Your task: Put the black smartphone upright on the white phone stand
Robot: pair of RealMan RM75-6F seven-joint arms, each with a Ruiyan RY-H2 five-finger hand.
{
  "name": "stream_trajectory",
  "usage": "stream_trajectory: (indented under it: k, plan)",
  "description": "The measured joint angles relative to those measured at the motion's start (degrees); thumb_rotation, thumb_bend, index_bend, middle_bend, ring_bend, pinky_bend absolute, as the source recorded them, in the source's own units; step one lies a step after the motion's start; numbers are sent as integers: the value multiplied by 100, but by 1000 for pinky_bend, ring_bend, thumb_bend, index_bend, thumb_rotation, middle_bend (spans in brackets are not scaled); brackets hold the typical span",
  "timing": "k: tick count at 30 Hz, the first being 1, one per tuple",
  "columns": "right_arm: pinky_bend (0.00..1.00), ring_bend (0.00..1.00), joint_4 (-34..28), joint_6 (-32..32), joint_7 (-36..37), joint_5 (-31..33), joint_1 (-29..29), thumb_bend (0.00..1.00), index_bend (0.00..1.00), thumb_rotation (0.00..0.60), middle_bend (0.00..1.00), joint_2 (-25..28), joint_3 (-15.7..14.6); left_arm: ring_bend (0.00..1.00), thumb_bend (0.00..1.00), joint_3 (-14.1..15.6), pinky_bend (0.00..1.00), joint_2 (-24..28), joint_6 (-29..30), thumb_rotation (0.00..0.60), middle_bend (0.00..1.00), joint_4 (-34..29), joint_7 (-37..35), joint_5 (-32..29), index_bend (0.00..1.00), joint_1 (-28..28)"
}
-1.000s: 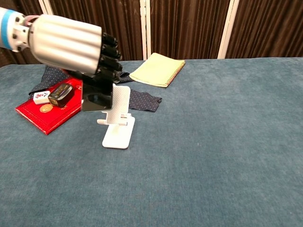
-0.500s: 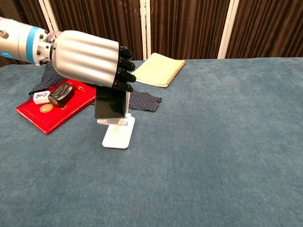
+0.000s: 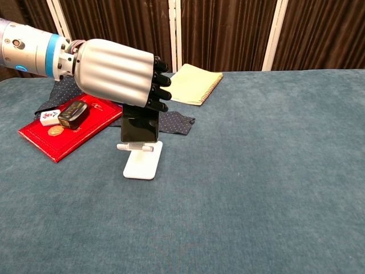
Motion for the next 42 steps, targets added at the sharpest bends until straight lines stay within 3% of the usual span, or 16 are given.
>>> stream_trajectory:
  k: [18,23,27,30,37,42]
  plan:
    - [0,0,-35,8,-3,-31,-7,0,0,600,0,20,-10,439,0,182,364,-1,-146,600,378,-89,76,-77,551,-13]
    - [0,0,-32,6,0,-24,-6,0,0,600,0,22,-7,317,0,220,274,-51,-121,600,258,-30,66,-93,427,1]
    - [0,0,-26,4,9,-22,-7,0,0,600,0,23,-5,173,0,276,181,-45,-144,600,99,-34,30,-88,266,-13]
    - [0,0,-29,5,13,-22,-8,0,0,600,0,25,-5,110,0,280,150,-22,-145,600,18,-51,42,-112,205,-10]
    - [0,0,-48,17,14,-45,-12,0,0,600,0,35,-10,0,0,257,33,95,-104,600,0,-113,117,-181,24,10]
    - [0,0,-58,13,17,-59,-11,0,0,600,0,38,-13,0,0,230,0,227,30,600,0,-177,112,-228,0,47]
